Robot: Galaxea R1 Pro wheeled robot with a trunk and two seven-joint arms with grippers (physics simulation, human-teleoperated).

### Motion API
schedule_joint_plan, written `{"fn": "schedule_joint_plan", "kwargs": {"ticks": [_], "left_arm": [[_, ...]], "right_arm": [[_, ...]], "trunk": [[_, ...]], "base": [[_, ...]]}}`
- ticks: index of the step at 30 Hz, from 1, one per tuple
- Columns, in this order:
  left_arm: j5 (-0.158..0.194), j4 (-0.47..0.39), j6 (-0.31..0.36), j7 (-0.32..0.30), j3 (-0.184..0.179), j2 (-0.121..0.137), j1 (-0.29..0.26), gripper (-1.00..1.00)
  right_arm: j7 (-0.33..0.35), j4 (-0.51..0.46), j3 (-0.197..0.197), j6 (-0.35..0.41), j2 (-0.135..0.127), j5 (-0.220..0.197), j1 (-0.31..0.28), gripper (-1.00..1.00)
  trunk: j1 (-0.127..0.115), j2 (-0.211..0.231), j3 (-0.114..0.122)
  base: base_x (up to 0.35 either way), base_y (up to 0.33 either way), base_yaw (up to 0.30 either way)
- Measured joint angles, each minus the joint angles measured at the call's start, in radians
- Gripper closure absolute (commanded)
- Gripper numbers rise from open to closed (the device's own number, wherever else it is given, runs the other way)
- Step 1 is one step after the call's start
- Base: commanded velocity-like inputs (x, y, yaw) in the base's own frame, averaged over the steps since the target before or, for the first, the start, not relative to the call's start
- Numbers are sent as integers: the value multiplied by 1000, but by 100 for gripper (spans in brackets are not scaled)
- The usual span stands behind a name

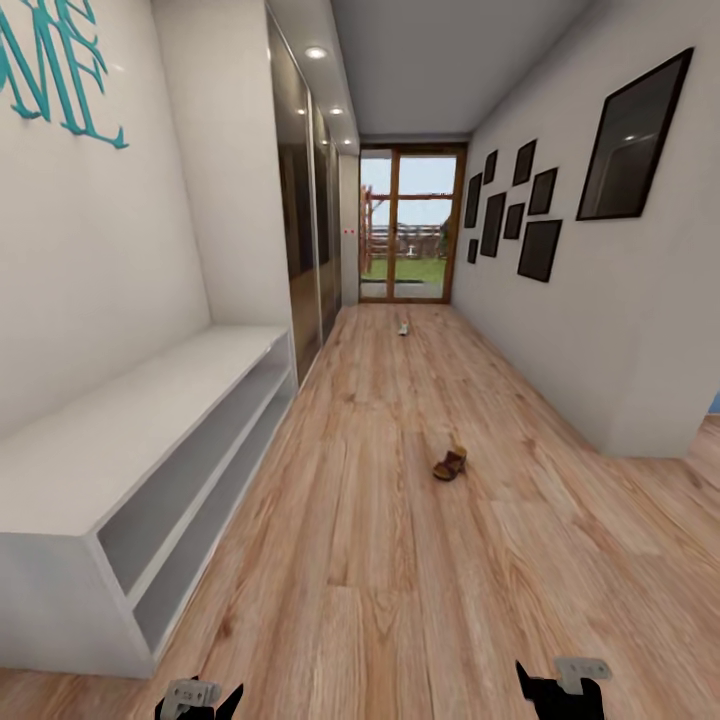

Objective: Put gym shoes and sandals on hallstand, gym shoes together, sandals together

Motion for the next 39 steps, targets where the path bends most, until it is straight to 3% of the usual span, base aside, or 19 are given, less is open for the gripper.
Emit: {"fn": "schedule_joint_plan", "kwargs": {"ticks": [17, 19, 23, 25, 28, 36, 39], "left_arm": [[0, 0, 1, 1, -1, -1, 0, -100], [-1, -2, 1, 19, 0, -12, 0, -100], [-4, -20, 2, 97, -3, -60, -3, -100], [-14, -49, 4, 190, -9, -114, -8, -100], [-29, -96, 7, 282, -16, -160, -12, -100], [-100, -191, 15, 374, -49, -196, -31, -100], [-122, -231, 17, 391, -59, -225, -40, -100]], "right_arm": [[-1, 0, 0, 0, 0, 0, 0, -100], [-1, 0, 0, 0, 0, 0, 0, -100], [-1, 0, 0, 0, 0, 0, 0, -100], [-2, 0, 0, 0, 0, 0, 0, -100], [-2, -1, 0, -1, 0, 0, 0, -100], [-3, -6, 0, -20, -1, -1, 0, -100], [-3, -10, -2, -78, -1, -1, 0, -100]], "trunk": [[0, 0, 0], [0, 0, 0], [0, 0, 0], [0, 0, 0], [0, 0, 0], [0, 0, 0], [0, 0, 0]], "base": [[339, 64, 0], [339, 101, 0], [339, 101, 0], [339, 100, 0], [339, 99, 0], [339, 91, 0], [339, 85, 0]]}}
